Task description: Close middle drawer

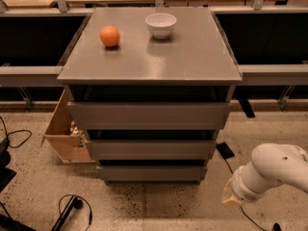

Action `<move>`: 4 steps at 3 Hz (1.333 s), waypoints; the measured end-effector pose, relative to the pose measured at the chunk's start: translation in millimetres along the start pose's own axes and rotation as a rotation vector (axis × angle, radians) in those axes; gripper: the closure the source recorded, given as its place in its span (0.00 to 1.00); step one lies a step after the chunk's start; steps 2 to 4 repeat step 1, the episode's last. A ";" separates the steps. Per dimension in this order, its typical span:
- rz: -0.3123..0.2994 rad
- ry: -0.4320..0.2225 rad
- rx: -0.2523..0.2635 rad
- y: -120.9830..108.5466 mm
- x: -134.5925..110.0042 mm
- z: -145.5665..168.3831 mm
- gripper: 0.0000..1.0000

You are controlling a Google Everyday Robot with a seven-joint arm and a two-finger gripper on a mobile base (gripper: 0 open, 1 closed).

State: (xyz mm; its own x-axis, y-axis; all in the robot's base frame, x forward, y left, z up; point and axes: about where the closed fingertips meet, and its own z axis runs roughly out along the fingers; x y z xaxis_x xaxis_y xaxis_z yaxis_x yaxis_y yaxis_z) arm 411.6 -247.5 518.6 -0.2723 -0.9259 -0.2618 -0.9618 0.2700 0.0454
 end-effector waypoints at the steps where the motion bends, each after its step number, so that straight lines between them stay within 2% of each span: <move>1: 0.070 0.143 0.004 40.4 8.7 -57.5 0.81; 4: 0.070 0.143 0.004 40.4 8.7 -57.5 0.81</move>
Offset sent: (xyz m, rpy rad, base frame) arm 0.0000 0.0000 0.0000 0.0000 0.0000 0.0000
